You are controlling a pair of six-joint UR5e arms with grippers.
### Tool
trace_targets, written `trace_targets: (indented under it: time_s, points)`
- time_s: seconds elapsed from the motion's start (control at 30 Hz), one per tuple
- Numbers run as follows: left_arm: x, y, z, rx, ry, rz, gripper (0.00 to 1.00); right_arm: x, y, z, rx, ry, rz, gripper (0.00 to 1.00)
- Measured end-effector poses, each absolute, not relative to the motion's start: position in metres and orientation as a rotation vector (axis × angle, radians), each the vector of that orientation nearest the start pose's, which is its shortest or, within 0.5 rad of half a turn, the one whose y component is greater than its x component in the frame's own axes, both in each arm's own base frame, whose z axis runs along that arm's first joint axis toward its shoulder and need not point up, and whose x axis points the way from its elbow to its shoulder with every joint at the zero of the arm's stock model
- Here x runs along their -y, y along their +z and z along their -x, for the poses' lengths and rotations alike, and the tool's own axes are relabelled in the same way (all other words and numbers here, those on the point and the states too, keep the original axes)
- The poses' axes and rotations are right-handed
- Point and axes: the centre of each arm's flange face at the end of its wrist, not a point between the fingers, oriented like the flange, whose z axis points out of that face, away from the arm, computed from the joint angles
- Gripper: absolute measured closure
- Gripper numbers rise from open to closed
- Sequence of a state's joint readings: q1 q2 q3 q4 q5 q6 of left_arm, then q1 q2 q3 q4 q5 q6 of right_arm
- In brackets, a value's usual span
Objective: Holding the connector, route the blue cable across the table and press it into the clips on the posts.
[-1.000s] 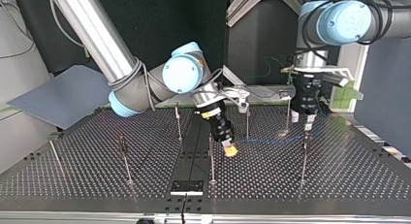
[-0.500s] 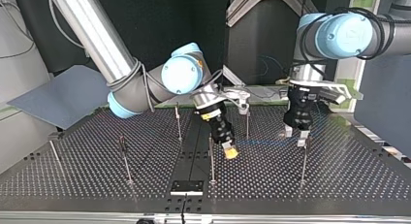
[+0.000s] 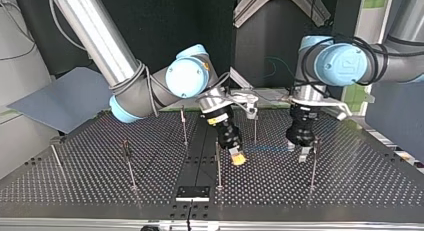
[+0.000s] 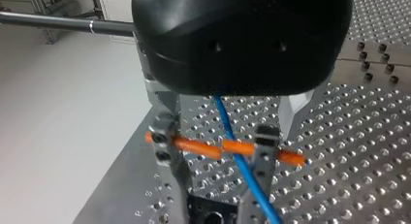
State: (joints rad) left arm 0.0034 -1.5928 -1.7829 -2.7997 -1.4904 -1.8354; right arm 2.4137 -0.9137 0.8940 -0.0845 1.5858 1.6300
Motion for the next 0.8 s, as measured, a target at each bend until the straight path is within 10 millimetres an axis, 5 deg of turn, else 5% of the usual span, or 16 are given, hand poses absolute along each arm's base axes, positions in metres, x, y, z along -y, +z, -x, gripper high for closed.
trace_targets:
  time_s: [0.13,0.17,0.23,0.27,0.3,0.33,0.4,0.8]
  points:
    - [0.141,0.407,-0.502,-1.466,-0.272,0.134,0.00,0.408,0.418,-0.656,0.714,1.909,-1.678,1.00]
    - [0.142,0.406,-0.502,-1.467,-0.272,0.135,0.20,0.408,0.418,-0.656,0.714,1.909,-1.679,1.00]
    - [0.142,0.406,-0.501,-1.468,-0.270,0.140,0.27,0.408,0.418,-0.656,0.714,1.909,-1.679,1.00]
    - [0.142,0.406,-0.501,-1.469,-0.266,0.145,0.60,0.408,0.418,-0.656,0.715,1.909,-1.680,1.00]
    - [0.142,0.406,-0.501,-1.469,-0.263,0.149,0.75,0.408,0.418,-0.656,0.715,1.909,-1.680,1.00]
    - [0.142,0.406,-0.501,-1.469,-0.259,0.154,0.75,0.408,0.418,-0.656,0.715,1.909,-1.681,1.00]
    - [0.142,0.405,-0.501,-1.470,-0.254,0.162,1.00,0.408,0.418,-0.656,0.716,1.908,-1.681,1.00]
    - [0.136,0.396,-0.495,-1.495,-0.191,0.224,1.00,0.408,0.416,-0.655,0.723,1.903,-1.688,1.00]
